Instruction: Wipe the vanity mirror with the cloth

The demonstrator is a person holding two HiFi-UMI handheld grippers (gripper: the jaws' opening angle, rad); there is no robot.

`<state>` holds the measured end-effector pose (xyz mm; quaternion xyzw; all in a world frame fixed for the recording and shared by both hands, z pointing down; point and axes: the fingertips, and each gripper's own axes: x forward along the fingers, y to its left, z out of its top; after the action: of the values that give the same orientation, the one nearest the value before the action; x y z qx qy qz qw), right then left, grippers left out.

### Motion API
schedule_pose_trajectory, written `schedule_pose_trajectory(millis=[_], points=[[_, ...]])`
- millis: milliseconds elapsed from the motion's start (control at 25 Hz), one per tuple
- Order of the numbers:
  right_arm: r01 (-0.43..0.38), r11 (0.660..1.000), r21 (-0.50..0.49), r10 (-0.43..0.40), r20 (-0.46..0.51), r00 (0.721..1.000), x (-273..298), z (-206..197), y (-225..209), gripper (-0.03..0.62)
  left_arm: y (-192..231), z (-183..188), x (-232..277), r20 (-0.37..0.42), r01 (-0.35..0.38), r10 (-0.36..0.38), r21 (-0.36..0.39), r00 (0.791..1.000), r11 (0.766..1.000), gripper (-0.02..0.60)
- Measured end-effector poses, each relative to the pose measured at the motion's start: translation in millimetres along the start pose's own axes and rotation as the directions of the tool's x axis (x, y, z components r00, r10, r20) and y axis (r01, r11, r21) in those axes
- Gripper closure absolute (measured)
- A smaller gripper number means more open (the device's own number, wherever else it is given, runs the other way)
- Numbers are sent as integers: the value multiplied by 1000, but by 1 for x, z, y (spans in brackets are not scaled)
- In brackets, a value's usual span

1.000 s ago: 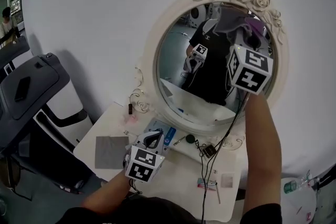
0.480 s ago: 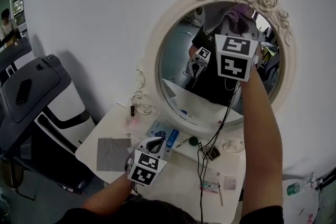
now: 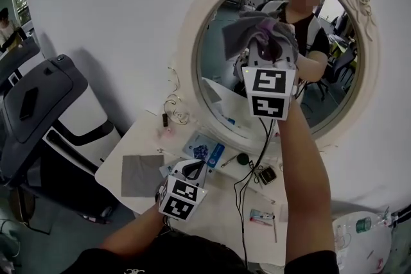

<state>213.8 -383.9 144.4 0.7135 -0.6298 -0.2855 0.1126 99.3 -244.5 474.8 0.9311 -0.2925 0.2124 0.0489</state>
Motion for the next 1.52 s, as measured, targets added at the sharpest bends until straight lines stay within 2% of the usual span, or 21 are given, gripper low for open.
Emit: schedule_pose_trajectory(millis=[200, 360, 520, 720, 920, 1120, 1160, 1200, 1280, 1320, 1360, 1400, 1480, 1520], points=[[-70, 997, 42, 72, -54, 996, -6, -46, 44, 548, 8, -5, -5, -4, -28, 28, -17, 1000, 999, 581], [-141, 989, 37, 145, -153, 977, -20, -104, 88, 549, 14, -8, -14, -3, -48, 48, -26, 999, 998, 581], [-208, 978, 23, 207, -242, 948, -36, -160, 124, 548, 23, -13, -24, -3, -77, 77, -38, 997, 996, 581], [-246, 969, 10, 235, -332, 913, -52, -221, 165, 549, 36, -26, -38, -17, -118, 117, -57, 993, 991, 581], [-337, 940, -60, 266, -492, 829, -73, -283, 200, 549, 50, -36, -56, -25, -156, 155, -66, 988, 986, 581], [-302, 953, -25, 247, -513, 822, -75, -298, 206, 549, 73, -44, -77, -31, -207, 205, -73, 978, 976, 581], [-308, 951, -19, 250, -536, 807, -75, -299, 207, 549, 76, -43, -81, -29, -213, 212, -74, 977, 974, 581], [-321, 947, -6, 260, -574, 776, -75, -301, 208, 549, 78, -43, -85, -26, -218, 216, -73, 976, 973, 581], [-360, 932, 42, 295, -665, 687, -77, -301, 211, 549, 80, -40, -90, -24, -220, 219, -65, 975, 973, 581], [-376, 924, 60, 313, -684, 659, -76, -294, 210, 549, 80, -39, -92, -22, -219, 218, -59, 976, 974, 581], [-385, 921, 58, 321, -673, 666, -73, -279, 206, 549, 80, -37, -93, -19, -217, 216, -53, 976, 975, 581], [-380, 925, 31, 313, -632, 709, -67, -256, 198, 549, 80, -35, -94, -16, -215, 214, -49, 977, 975, 581], [-330, 943, -48, 264, -497, 826, -48, -194, 173, 549, 80, -34, -94, -15, -210, 210, -44, 978, 977, 581], [-293, 953, -76, 235, -425, 874, -36, -160, 156, 549, 81, -33, -94, -14, -209, 208, -41, 978, 977, 581]])
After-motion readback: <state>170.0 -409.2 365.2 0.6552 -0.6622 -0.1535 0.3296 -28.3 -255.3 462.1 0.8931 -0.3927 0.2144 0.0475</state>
